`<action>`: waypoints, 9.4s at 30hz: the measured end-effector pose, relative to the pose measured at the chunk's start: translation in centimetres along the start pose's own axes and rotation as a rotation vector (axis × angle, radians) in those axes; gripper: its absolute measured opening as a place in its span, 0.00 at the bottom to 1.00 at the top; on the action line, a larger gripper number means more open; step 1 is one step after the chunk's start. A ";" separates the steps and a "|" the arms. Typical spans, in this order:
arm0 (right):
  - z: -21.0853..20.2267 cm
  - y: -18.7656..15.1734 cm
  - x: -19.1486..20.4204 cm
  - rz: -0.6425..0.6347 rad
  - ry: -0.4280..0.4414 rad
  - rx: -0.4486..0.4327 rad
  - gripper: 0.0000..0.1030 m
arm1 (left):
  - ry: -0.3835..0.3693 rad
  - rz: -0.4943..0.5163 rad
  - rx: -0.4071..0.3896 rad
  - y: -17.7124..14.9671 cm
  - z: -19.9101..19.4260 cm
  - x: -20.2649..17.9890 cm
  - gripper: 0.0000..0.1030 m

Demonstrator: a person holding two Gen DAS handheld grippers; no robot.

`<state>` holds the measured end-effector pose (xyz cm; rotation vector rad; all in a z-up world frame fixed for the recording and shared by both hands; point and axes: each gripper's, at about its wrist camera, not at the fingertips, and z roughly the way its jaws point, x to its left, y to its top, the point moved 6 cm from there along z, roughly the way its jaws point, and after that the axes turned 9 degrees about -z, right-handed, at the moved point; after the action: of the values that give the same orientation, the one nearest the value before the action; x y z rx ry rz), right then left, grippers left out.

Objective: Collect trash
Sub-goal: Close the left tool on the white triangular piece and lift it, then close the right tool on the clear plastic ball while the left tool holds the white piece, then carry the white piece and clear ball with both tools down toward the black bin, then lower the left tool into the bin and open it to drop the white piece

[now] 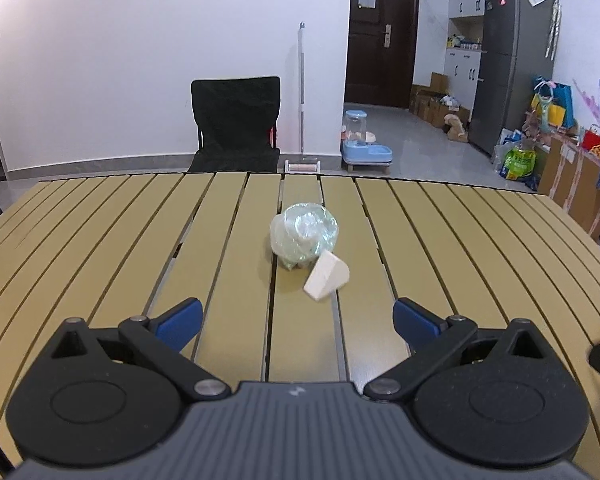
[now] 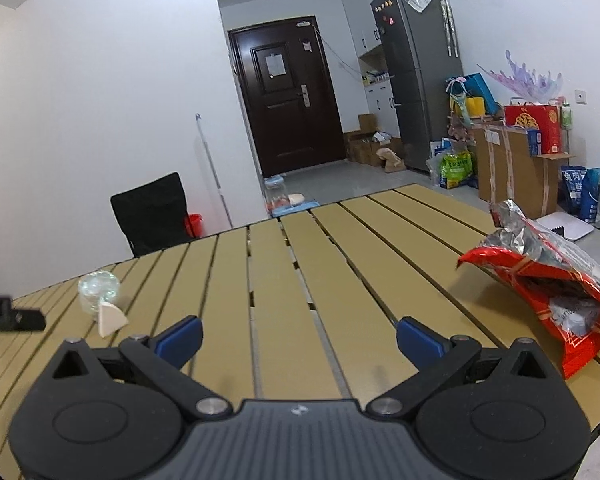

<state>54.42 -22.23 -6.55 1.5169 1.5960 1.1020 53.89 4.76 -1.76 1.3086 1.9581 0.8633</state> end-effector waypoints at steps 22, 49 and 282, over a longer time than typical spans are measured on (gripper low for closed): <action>3.9 -0.2 -2.0 0.038 -0.105 0.050 1.00 | -0.009 0.023 0.118 0.2 11.4 -2.1 0.22; 2.6 -0.2 0.6 0.004 -0.012 0.051 1.00 | -0.049 -0.031 -0.036 0.4 -0.8 2.9 0.21; -16.4 -29.1 -6.1 -0.092 -0.044 0.496 0.39 | -0.007 0.058 0.384 -31.4 -9.9 6.1 0.21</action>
<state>27.86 -29.53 -26.39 1.7369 1.9836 0.6410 27.52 -0.53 -21.70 1.5852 2.1615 0.5210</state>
